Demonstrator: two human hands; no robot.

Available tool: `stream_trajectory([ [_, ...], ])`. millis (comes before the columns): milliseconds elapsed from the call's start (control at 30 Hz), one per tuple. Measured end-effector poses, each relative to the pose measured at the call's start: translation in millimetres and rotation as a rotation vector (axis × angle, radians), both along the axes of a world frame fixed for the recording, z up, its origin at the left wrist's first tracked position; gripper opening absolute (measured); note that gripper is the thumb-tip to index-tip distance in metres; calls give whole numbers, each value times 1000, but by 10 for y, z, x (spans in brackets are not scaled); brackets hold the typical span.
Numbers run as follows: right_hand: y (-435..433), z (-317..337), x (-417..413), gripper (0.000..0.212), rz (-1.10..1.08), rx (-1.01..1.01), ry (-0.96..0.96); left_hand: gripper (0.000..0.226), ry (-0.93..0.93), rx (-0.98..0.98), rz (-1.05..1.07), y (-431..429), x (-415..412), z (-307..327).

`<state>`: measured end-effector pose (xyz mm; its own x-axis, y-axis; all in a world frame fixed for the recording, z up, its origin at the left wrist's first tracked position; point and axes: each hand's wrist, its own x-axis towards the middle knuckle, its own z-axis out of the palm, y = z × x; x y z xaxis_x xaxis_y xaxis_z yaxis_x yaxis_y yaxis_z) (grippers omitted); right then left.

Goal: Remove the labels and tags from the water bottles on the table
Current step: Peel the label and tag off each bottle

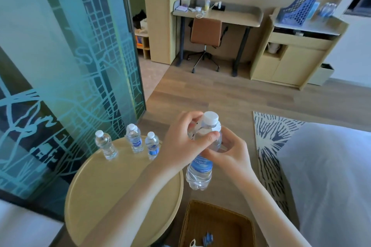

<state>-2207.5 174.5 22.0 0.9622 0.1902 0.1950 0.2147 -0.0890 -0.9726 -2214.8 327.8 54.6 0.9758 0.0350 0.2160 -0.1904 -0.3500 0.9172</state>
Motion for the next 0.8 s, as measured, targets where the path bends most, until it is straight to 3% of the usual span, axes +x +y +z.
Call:
stream_trajectory([
  [100, -61, -10, -42, 56, -10, -9, -8, 43, -38, 2, 6, -74, -9, 18],
  [400, -197, -9, -130, 61, -62, -17, -26, 44, -114, -33, 11, -240, 73, -29],
  [533, -237, -5, -141, 61, -91, -34, -48, 47, -17, -95, -75, -256, 92, -8],
  [700, -268, -15, -124, 63, -95, -65, -44, 56, 202, -36, -264, -99, 197, 174],
  [800, -292, -22, -131, 65, -101, -80, -42, 43, 329, -84, -360, 18, 279, 291],
])
